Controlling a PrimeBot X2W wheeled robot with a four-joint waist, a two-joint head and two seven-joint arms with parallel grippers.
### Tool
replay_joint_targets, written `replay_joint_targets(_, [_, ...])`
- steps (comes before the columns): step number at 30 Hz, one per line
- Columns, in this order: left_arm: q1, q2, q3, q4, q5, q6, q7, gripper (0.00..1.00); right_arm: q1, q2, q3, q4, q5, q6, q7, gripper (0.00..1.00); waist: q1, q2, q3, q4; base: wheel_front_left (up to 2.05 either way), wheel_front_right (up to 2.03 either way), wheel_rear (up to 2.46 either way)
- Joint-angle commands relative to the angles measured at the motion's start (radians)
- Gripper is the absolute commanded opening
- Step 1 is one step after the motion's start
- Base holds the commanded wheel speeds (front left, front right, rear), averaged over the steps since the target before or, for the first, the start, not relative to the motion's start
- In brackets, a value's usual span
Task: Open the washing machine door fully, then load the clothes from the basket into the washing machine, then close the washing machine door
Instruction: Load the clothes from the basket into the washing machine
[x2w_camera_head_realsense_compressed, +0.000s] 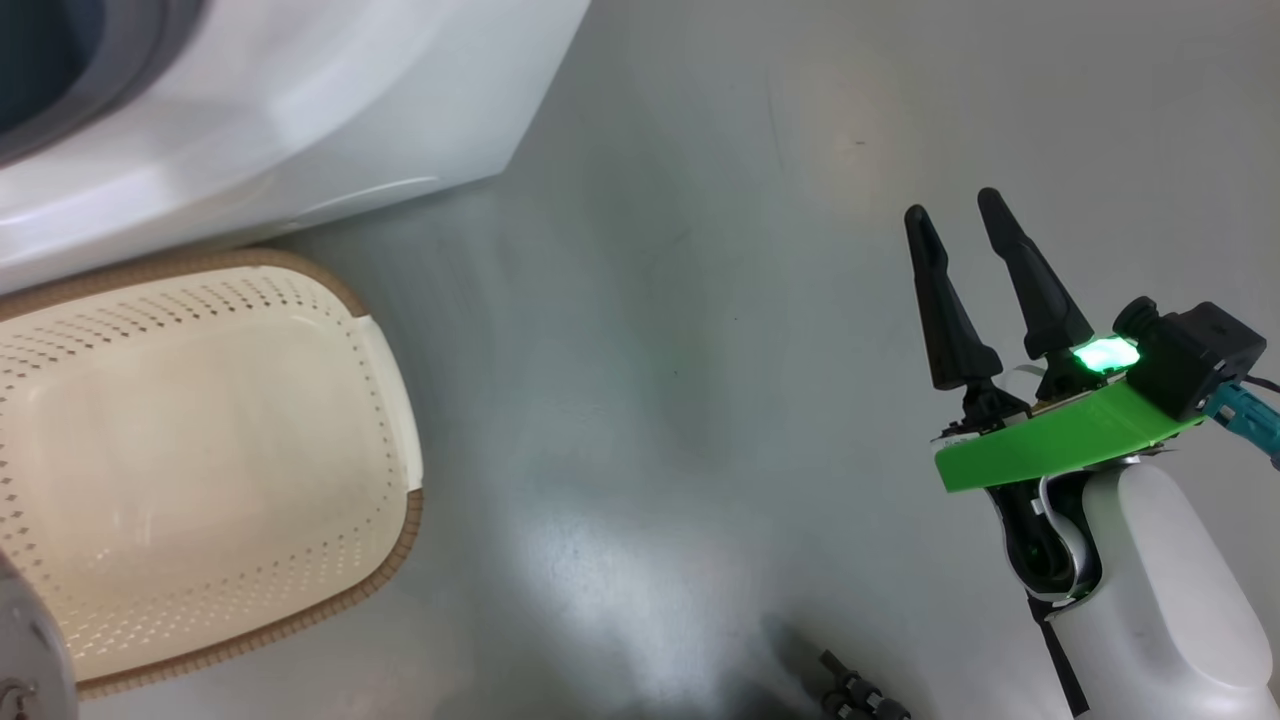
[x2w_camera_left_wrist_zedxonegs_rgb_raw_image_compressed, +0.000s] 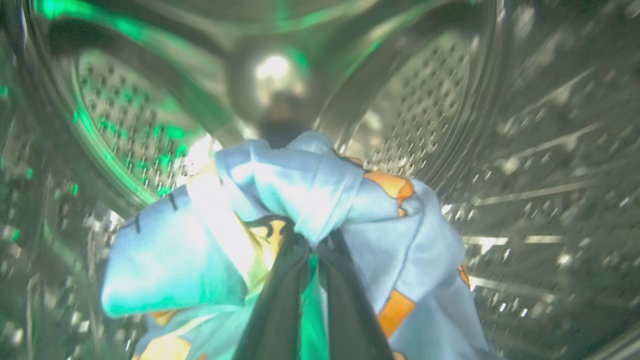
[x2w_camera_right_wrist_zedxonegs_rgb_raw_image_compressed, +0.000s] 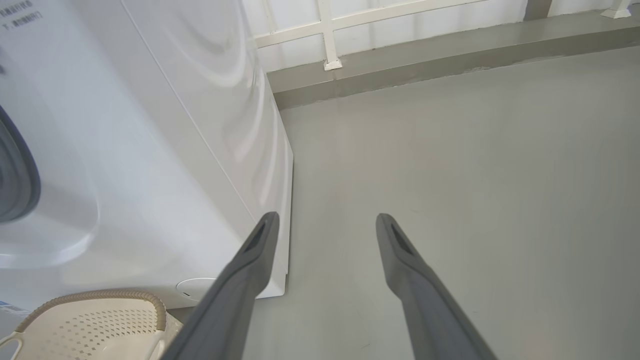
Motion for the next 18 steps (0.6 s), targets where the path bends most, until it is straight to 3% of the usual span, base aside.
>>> replay_joint_targets(1, [0.021, 0.038, 0.014, 0.001, 0.005, 0.007, -0.005, 0.90, 0.014, -0.003, 0.017, -0.018, 0.004, 0.002, -0.012, 1.00, 0.0000, 0.0000, -0.006, 0.006, 0.00, 0.00, 0.00])
replay_joint_targets(2, [0.020, 0.038, 0.012, 0.038, 0.009, 0.011, -0.005, 1.00, 0.013, -0.004, 0.018, -0.017, 0.003, 0.002, -0.012, 1.00, 0.0000, 0.0000, -0.009, 0.010, 0.00, 0.00, 0.00])
replay_joint_targets(10, [-0.006, 0.036, -0.003, 0.220, 0.023, 0.028, -0.005, 1.00, 0.018, -0.012, 0.014, -0.014, 0.000, 0.002, -0.012, 1.00, 0.0000, 0.0000, -0.034, 0.038, 0.00, 0.00, 0.00])
replay_joint_targets(18, [0.050, 0.007, -0.016, 0.184, 0.020, 0.010, -0.005, 1.00, 0.024, -0.014, 0.014, -0.013, 0.001, 0.002, -0.012, 1.00, 0.0000, 0.0000, -0.076, 0.065, 0.00, 0.00, 0.00])
